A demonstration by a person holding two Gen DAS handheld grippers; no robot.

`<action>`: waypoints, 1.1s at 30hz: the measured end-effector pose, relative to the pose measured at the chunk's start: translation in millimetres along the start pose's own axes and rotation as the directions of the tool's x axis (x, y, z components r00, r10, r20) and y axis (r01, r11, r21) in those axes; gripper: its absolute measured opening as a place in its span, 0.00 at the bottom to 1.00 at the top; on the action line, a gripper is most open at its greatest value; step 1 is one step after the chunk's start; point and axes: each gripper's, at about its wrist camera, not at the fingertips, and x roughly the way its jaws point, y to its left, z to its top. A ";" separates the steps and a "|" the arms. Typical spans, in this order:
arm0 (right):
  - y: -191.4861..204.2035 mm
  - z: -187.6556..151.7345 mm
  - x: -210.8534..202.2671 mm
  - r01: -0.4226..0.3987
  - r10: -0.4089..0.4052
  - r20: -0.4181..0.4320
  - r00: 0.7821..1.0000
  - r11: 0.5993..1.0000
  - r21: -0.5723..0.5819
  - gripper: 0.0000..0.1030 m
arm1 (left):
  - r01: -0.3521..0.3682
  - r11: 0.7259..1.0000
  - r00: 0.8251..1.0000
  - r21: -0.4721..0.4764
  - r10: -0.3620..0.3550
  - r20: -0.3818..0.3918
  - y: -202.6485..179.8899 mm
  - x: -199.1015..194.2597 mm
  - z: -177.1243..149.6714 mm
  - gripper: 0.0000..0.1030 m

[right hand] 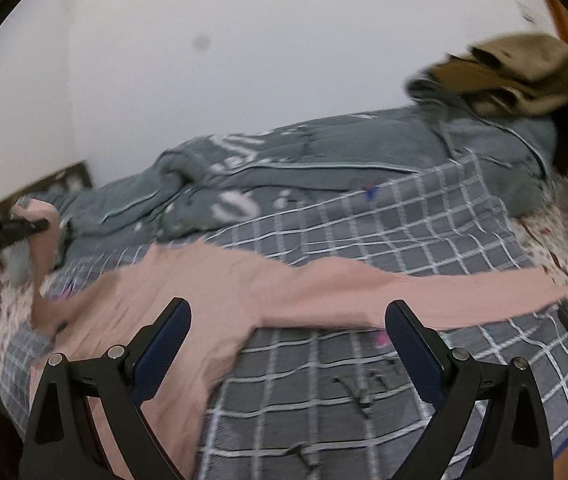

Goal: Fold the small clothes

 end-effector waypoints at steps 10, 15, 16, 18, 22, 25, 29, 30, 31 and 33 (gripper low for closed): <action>-26.9 5.9 3.7 0.028 -0.028 0.005 1.000 0.995 0.100 0.94 | 0.139 0.960 0.961 0.242 -0.072 -0.268 -170.9 99.1 -83.6 0.11; -25.1 7.3 5.0 0.005 -0.006 0.006 1.000 0.995 0.103 0.94 | 0.220 0.961 0.927 0.170 -0.151 -0.344 -157.8 98.1 -91.5 0.55; -23.8 7.2 6.1 0.004 -0.004 0.002 1.000 0.995 0.103 0.94 | 0.205 0.968 0.936 0.148 -0.149 -0.320 -145.9 90.9 -87.5 0.74; -21.4 6.0 8.1 0.004 -0.003 -0.005 1.000 0.995 0.100 0.94 | 0.209 0.973 0.949 0.094 -0.179 -0.258 -118.0 73.9 -80.8 0.79; -15.0 2.6 10.2 0.003 -0.002 -0.015 1.000 0.996 0.084 0.94 | 0.162 0.987 0.968 0.003 -0.158 -0.194 -53.4 50.5 -70.7 0.80; -9.0 0.1 11.8 0.016 -0.014 -0.021 1.000 0.998 0.065 0.94 | 0.046 0.998 0.985 -0.036 -0.051 -0.162 0.0 42.3 -70.5 0.80; -3.9 -1.9 15.2 0.021 -0.019 -0.034 0.999 0.999 0.050 0.94 | -0.105 0.990 0.983 -0.099 0.088 -0.160 76.7 40.9 -80.2 0.80; -2.3 -2.7 15.7 0.026 -0.024 -0.035 0.999 0.999 0.042 0.94 | -0.134 0.984 0.978 -0.113 0.113 -0.174 95.4 42.9 -84.5 0.80; -1.2 -2.9 16.6 0.030 -0.029 -0.036 0.999 0.999 0.037 0.94 | -0.143 0.981 0.974 -0.127 0.117 -0.192 109.9 45.8 -88.2 0.79; 0.4 -3.9 19.4 0.039 -0.038 -0.040 0.998 0.999 0.029 0.94 | -0.115 0.978 0.970 -0.176 0.073 -0.231 131.2 54.6 -92.8 0.78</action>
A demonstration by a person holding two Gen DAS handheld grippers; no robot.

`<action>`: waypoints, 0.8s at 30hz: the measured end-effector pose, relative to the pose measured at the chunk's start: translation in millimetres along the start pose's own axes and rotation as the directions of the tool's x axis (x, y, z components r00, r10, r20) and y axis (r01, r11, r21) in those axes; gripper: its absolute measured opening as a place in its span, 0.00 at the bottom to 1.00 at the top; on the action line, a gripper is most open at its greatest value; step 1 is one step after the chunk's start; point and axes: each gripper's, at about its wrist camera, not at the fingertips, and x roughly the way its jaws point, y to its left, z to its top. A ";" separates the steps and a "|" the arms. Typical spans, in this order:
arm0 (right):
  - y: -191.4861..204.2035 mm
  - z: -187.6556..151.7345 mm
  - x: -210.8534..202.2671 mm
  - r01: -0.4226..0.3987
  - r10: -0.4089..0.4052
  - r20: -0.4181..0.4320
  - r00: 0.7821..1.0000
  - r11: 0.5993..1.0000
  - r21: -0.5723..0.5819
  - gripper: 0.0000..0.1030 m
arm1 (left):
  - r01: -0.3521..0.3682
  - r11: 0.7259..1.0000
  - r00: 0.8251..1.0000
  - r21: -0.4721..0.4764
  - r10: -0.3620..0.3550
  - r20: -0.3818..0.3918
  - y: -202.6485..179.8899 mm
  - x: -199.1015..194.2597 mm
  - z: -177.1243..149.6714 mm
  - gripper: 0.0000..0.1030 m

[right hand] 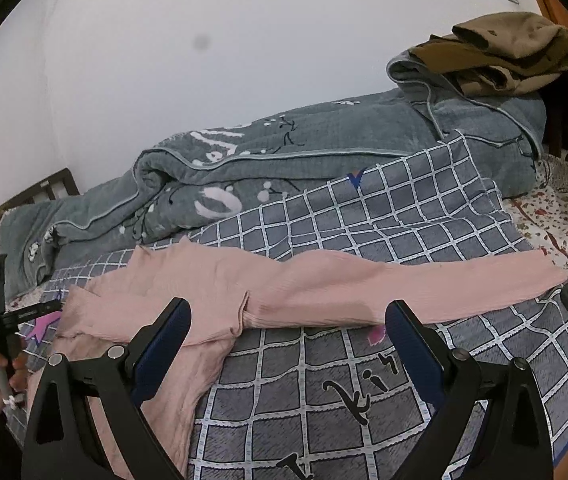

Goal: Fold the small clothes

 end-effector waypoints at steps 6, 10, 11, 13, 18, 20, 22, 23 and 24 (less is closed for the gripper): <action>1.3 -5.0 13.1 0.029 -0.029 -0.038 0.999 1.000 -0.010 0.94 | 0.133 0.987 0.987 -0.089 -0.140 -0.078 7.3 35.9 3.9 0.59; 1.7 -6.5 16.8 0.038 -0.039 -0.053 0.998 0.999 -0.015 0.94 | 0.101 0.995 0.995 -0.011 -0.101 -0.016 -8.3 27.7 4.8 0.13; 2.0 -6.6 15.9 0.039 -0.040 -0.051 0.998 0.999 -0.018 0.94 | 0.041 0.999 0.999 -0.009 -0.041 0.032 -4.7 20.4 5.3 0.13; 1.9 -5.5 13.7 0.042 -0.043 -0.044 0.998 0.999 -0.020 0.94 | -0.044 0.999 0.997 0.003 0.044 0.056 -1.9 18.8 3.0 0.13; 2.1 -2.4 5.7 0.047 -0.047 -0.028 0.998 0.999 -0.026 0.94 | -0.135 0.991 0.990 0.004 0.135 0.027 0.6 30.5 -2.8 0.39; 3.0 -1.4 1.9 0.068 -0.068 -0.022 0.997 0.997 -0.029 0.94 | -0.171 0.985 0.985 0.018 0.171 0.032 -2.0 32.8 -5.1 0.49; -0.2 2.1 -3.9 0.086 -0.086 -0.021 0.996 0.996 -0.036 0.94 | -0.195 0.980 0.980 0.031 0.194 0.036 -4.9 32.3 -5.1 0.55; -2.8 4.3 -6.9 0.099 -0.099 -0.017 0.995 0.994 -0.040 0.93 | -0.210 0.977 0.977 0.039 0.208 0.036 -6.5 32.2 -5.2 0.57; -7.4 7.1 -11.1 0.111 -0.111 -0.008 0.994 0.993 -0.045 0.89 | -0.218 0.975 0.976 0.045 0.216 0.036 -8.7 33.4 -4.4 0.59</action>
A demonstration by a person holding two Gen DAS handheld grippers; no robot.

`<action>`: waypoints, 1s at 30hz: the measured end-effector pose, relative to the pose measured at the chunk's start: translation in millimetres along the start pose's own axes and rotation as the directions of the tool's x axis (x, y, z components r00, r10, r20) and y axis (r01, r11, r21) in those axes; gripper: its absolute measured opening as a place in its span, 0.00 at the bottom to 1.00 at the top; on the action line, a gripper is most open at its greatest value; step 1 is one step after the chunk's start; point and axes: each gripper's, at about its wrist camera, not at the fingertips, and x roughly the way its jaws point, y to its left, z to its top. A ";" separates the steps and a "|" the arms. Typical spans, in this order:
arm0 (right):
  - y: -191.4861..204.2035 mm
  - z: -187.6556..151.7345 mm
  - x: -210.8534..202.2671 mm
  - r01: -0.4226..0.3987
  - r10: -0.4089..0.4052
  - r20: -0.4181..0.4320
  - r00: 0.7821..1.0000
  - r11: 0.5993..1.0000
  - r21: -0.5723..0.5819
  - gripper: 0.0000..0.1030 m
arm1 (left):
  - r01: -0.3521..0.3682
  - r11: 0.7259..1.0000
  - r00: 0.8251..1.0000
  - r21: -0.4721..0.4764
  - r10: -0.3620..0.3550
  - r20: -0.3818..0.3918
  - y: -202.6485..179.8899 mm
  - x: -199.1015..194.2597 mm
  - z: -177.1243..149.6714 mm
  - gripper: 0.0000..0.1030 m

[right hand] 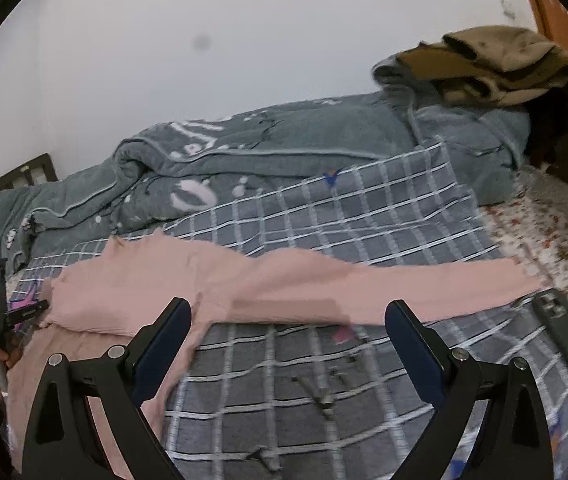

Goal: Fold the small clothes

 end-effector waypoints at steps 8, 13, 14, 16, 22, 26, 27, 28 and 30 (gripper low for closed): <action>-97.9 8.2 9.5 0.118 -0.114 -0.064 0.991 0.992 0.048 0.47 | 0.023 0.999 1.000 0.041 -0.022 -0.022 -7.9 6.1 0.7 0.73; -165.8 -13.0 47.0 0.203 -0.180 -0.175 0.968 0.971 0.128 0.47 | 0.028 0.999 0.999 0.039 -0.027 -0.023 -9.1 6.7 0.7 0.73; -176.2 -17.4 54.0 0.206 -0.175 -0.197 0.965 0.967 0.152 0.47 | 0.027 0.999 0.999 0.039 -0.026 -0.023 -9.4 6.8 0.6 0.73; -197.3 -25.9 68.5 0.181 -0.123 -0.245 0.962 0.956 0.230 0.47 | 0.028 0.999 0.999 0.039 -0.027 -0.023 -8.9 7.2 0.9 0.73; -214.1 -23.7 79.3 0.137 -0.055 -0.254 0.966 0.939 0.316 0.47 | 0.044 0.999 0.999 0.023 -0.044 -0.031 -5.6 10.1 2.2 0.74; -211.5 -18.9 88.4 0.158 -0.076 -0.266 0.961 0.940 0.302 0.48 | 0.043 0.999 0.999 0.024 -0.042 -0.031 -6.1 10.2 2.4 0.74; -213.2 -17.5 90.3 0.161 -0.078 -0.265 0.961 0.937 0.309 0.46 | 0.043 0.999 0.999 0.024 -0.043 -0.032 -6.2 10.3 2.5 0.74; -214.7 -16.2 91.7 0.169 -0.085 -0.263 0.961 0.934 0.316 0.45 | 0.043 0.999 0.999 0.024 -0.042 -0.031 -6.4 9.8 2.3 0.74; -215.9 -14.8 95.3 0.183 -0.098 -0.266 0.959 0.931 0.316 0.41 | 0.043 0.999 0.999 0.025 -0.042 -0.031 -6.1 9.6 2.2 0.74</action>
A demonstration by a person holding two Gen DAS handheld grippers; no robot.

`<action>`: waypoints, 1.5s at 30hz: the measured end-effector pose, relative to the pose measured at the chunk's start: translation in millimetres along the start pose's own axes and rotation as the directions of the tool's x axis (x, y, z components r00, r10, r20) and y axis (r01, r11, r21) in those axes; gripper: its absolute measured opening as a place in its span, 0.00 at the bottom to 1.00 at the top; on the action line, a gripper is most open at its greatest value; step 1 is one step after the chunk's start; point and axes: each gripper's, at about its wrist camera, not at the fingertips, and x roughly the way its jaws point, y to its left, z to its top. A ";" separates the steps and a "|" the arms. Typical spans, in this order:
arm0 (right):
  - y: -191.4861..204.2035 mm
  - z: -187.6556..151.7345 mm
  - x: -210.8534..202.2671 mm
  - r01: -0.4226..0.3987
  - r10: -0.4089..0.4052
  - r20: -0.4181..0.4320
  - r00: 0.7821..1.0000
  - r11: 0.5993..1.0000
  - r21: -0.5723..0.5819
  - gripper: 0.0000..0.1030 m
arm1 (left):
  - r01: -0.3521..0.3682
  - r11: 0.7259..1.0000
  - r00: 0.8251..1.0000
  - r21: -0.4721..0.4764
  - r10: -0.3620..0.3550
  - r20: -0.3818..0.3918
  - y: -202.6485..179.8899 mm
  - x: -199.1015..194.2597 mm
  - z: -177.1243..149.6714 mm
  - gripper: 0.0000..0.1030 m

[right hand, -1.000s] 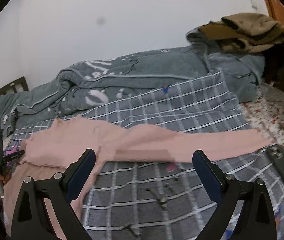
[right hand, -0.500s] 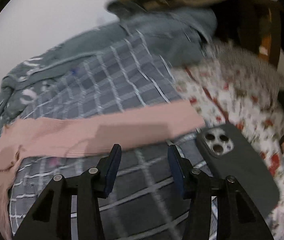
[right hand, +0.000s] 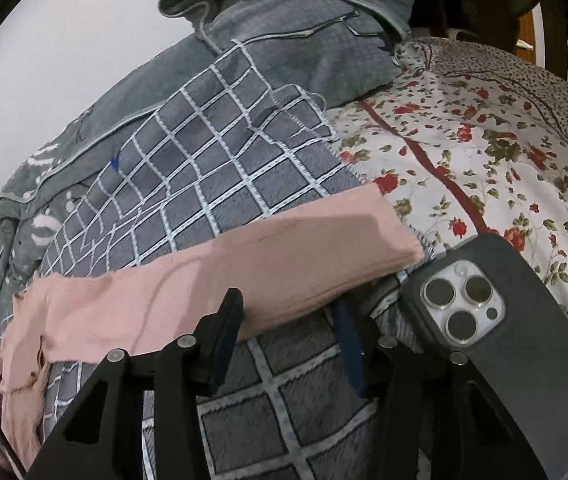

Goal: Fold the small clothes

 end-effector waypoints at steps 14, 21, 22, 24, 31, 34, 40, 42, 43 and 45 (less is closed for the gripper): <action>66.7 10.8 -50.3 0.222 -0.170 0.255 0.952 0.957 -0.188 0.05 | 0.080 0.996 0.996 -0.047 -0.079 0.028 11.0 -6.8 -1.5 0.78; 188.0 9.8 -121.1 0.258 -0.108 0.415 0.903 0.910 -0.324 0.05 | 0.167 0.971 0.986 -0.171 -0.163 0.036 46.8 -27.7 -12.5 0.80; 213.1 6.0 -131.0 0.237 -0.074 0.422 0.904 0.907 -0.348 0.05 | 0.187 0.966 0.982 -0.177 -0.184 0.037 55.1 -32.1 -16.9 0.80; 259.4 -2.5 -144.0 0.166 0.006 0.398 0.917 0.904 -0.395 0.05 | 0.208 0.962 0.978 -0.175 -0.205 0.032 70.6 -41.2 -26.3 0.80; 441.0 -71.9 -144.4 -0.127 0.290 0.239 0.927 0.840 -0.528 0.05 | 0.146 0.983 0.989 -0.115 -0.142 0.048 117.6 -71.9 -48.6 0.82; 504.3 -120.1 -117.4 -0.223 0.355 0.127 0.926 0.788 -0.574 0.05 | 0.152 0.978 0.988 -0.139 -0.149 0.038 140.7 -75.6 -54.8 0.82; 551.4 -197.0 -31.9 -0.478 0.406 -0.255 0.878 0.713 -0.513 0.17 | 0.156 0.977 0.988 -0.148 -0.153 0.031 155.6 -76.7 -61.7 0.82; 544.6 -205.5 -28.0 -0.483 0.390 -0.284 0.876 0.699 -0.527 0.26 | 0.168 0.977 0.986 -0.129 -0.165 0.037 151.2 -77.7 -60.7 0.82; 539.8 -204.0 -30.9 -0.457 0.382 -0.253 0.889 0.702 -0.546 0.27 | 0.177 0.977 0.984 -0.123 -0.173 0.042 148.0 -78.6 -59.7 0.82; 517.7 -194.4 -45.9 -0.417 0.381 -0.191 0.905 0.704 -0.574 0.44 | 0.216 0.969 0.976 -0.118 -0.211 0.053 139.3 -79.3 -53.8 0.82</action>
